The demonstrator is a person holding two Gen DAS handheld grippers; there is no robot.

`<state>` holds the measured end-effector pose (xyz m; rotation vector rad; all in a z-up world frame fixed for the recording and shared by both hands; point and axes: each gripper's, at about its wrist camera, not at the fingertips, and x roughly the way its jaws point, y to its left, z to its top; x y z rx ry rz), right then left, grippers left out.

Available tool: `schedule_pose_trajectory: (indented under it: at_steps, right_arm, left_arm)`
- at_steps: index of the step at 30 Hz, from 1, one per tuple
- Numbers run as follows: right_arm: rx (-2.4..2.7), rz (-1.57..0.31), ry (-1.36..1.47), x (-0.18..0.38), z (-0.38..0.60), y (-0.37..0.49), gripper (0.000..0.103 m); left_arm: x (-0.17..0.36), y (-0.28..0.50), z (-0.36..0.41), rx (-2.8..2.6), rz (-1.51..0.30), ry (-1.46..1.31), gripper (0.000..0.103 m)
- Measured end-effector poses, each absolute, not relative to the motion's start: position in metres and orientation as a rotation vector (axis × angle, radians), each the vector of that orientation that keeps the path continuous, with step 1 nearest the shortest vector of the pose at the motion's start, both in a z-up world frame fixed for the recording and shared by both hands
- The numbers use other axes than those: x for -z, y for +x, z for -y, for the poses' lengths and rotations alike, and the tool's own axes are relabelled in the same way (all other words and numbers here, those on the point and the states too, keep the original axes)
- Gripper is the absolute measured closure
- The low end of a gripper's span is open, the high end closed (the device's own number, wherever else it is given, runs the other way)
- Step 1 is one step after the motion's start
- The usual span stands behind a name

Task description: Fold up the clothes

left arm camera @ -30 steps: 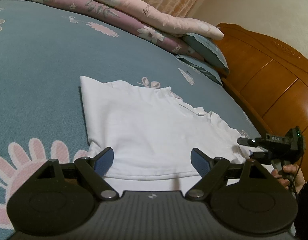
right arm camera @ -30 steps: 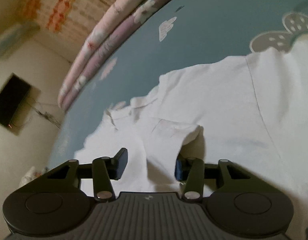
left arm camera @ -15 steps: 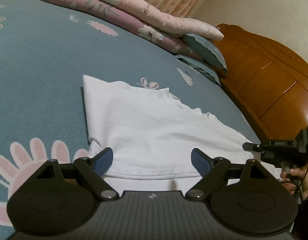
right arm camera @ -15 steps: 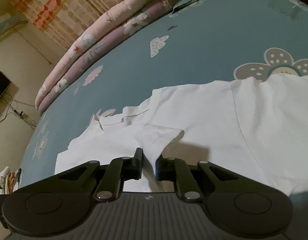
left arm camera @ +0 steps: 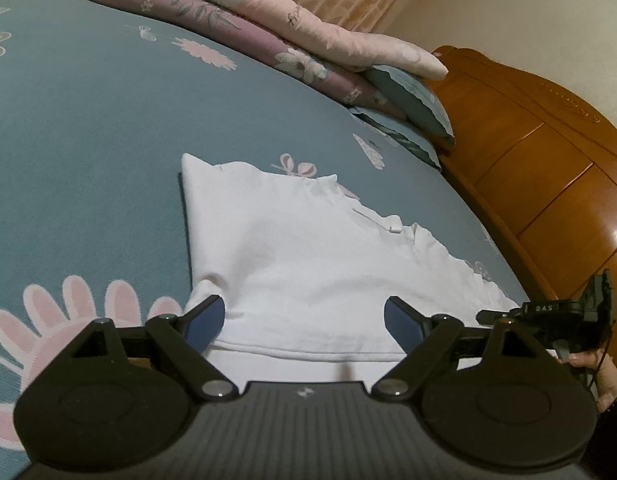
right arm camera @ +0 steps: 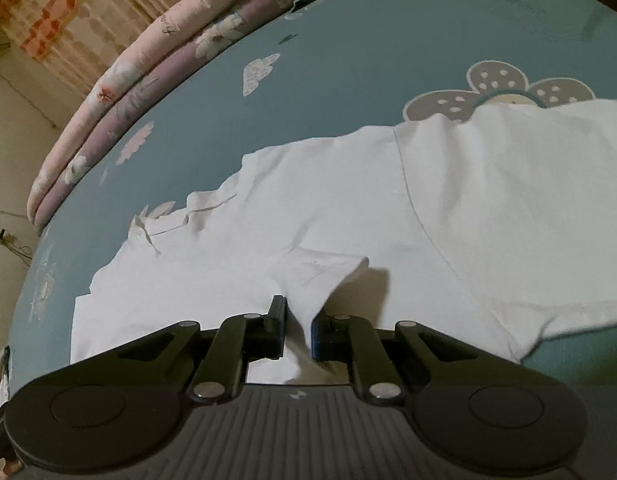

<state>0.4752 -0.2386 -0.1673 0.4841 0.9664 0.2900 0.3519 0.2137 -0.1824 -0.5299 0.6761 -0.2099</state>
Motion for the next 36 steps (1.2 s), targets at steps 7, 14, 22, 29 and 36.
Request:
schedule_pose_trajectory:
  at_steps: [7, 14, 22, 29, 36]
  right_arm:
    - [-0.173, -0.884, 0.293, 0.141, 0.225, 0.467, 0.074]
    - [-0.467, -0.788, 0.138, 0.084, 0.144, 0.459, 0.075]
    - [-0.837, -0.909, -0.031, 0.104, -0.028, 0.466, 0.082]
    - [-0.893, -0.993, -0.088, 0.153, -0.11, 0.48, 0.082]
    - [-0.926, -0.996, -0.059, 0.165, -0.115, 0.469, 0.081]
  left_arm:
    - [0.167, 0.342, -0.223, 0.167, -0.62, -0.52, 0.016]
    - [0.168, 0.33, -0.28, 0.007, -0.581, -0.629, 0.014]
    - [0.168, 0.327, -0.295, -0.057, -0.581, -0.631, 0.014]
    - [0.168, 0.325, -0.309, -0.075, -0.563, -0.668, 0.014]
    - [0.166, 0.321, -0.315, -0.077, -0.544, -0.692, 0.014]
